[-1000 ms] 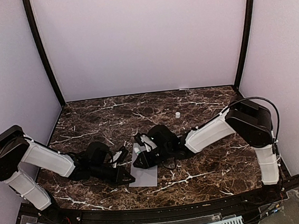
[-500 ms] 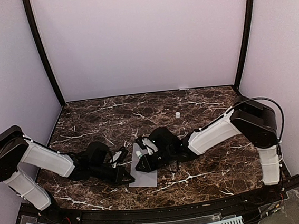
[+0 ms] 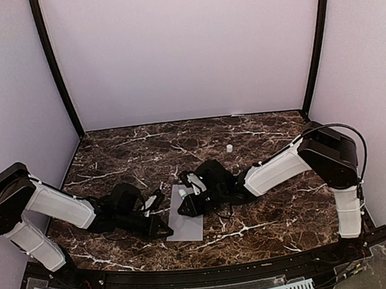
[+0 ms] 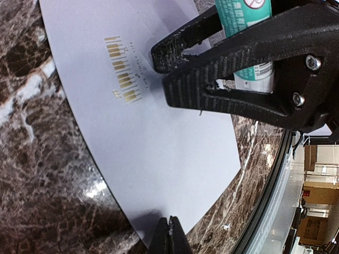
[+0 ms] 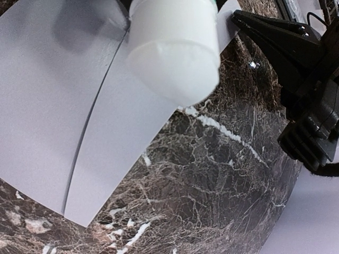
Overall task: Place the letter into the envelope and seal it
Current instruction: Seal the envelope flap on the envelope.
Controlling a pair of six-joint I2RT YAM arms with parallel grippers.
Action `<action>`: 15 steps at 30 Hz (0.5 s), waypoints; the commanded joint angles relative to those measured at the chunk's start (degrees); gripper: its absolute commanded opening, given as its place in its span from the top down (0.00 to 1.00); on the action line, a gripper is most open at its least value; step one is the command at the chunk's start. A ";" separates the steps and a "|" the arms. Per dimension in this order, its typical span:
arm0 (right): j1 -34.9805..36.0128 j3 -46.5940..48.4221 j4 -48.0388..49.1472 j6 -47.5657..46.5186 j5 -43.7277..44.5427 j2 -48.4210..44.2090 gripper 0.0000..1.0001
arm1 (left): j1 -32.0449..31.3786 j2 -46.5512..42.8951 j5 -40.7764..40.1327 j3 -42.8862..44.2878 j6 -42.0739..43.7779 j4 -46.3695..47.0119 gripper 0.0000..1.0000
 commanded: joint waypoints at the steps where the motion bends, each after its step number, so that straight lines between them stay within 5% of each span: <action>1: -0.13 0.41 -2.53 0.63 2.02 0.97 1.00 | -0.28 -0.09 -1.39 -1.63 0.67 -3.94 1.00; 15: -1.40 7.53 -3.22 0.16 5.06 5.29 1.00 | -0.28 -0.29 -1.35 -1.92 0.60 -3.75 1.00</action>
